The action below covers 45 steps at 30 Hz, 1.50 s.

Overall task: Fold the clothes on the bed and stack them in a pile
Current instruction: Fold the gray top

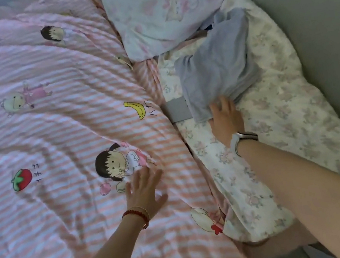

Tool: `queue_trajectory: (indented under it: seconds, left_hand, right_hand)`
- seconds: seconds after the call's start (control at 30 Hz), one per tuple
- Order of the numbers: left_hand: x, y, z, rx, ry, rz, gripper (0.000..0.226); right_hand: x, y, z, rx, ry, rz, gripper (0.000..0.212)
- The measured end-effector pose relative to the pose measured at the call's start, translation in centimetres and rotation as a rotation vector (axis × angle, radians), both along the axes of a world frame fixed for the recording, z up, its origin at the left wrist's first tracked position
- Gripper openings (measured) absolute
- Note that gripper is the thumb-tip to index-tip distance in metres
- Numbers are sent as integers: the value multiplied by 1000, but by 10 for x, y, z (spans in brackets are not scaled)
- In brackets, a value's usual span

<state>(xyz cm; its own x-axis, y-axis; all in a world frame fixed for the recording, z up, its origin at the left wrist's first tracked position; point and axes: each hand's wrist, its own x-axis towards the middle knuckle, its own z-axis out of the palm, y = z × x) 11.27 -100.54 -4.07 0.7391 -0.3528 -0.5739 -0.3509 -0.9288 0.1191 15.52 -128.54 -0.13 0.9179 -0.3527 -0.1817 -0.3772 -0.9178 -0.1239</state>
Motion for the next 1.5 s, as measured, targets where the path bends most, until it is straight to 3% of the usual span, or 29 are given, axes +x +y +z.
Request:
queue_trajectory:
  seconds: [0.1, 0.2, 0.37, 0.57, 0.67, 0.77, 0.87, 0.97, 1.03, 1.23, 1.33, 1.5]
  left_hand:
    - [9, 9, 3, -59, 45, 9, 66]
    - [17, 19, 21, -248, 92, 153, 59]
    - [30, 46, 86, -588, -23, 337, 49]
    - [42, 105, 221, -1060, -201, 422, 42]
    - [21, 155, 282, -1238, -169, 395, 46]
    - [-8, 223, 321, -1258, -316, 404, 26]
    - [-33, 303, 345, -1225, -419, 357, 7]
    - [-48, 376, 367, -1101, -445, 330, 32]
    - [-55, 413, 383, -1091, -461, 350, 36]
    - [-70, 480, 412, -1203, -605, 495, 31]
    - [-75, 502, 422, -1293, -704, 587, 35]
    - [-82, 526, 425, -1406, -775, 799, 35]
  right_hand:
    - [7, -1, 4, 125, -141, -105, 23]
    - [9, 17, 35, 337, -393, -308, 22]
    - [-1, 69, 110, 520, -664, -212, 18]
    - [-19, 184, 213, 807, -580, 94, 4]
    - [-39, 254, 269, 872, -555, 204, 21]
    - [-58, 325, 312, 963, -486, 331, 24]
    - [-70, 392, 331, 860, -461, 456, 16]
    - [-78, 449, 337, 727, -441, 542, 8]
    - [-79, 485, 344, 797, -395, 606, 9]
    - [-78, 562, 336, 920, -189, 799, 16]
    - [-76, 583, 317, 928, -105, 774, 32]
    - [-67, 595, 305, 826, -79, 753, 33]
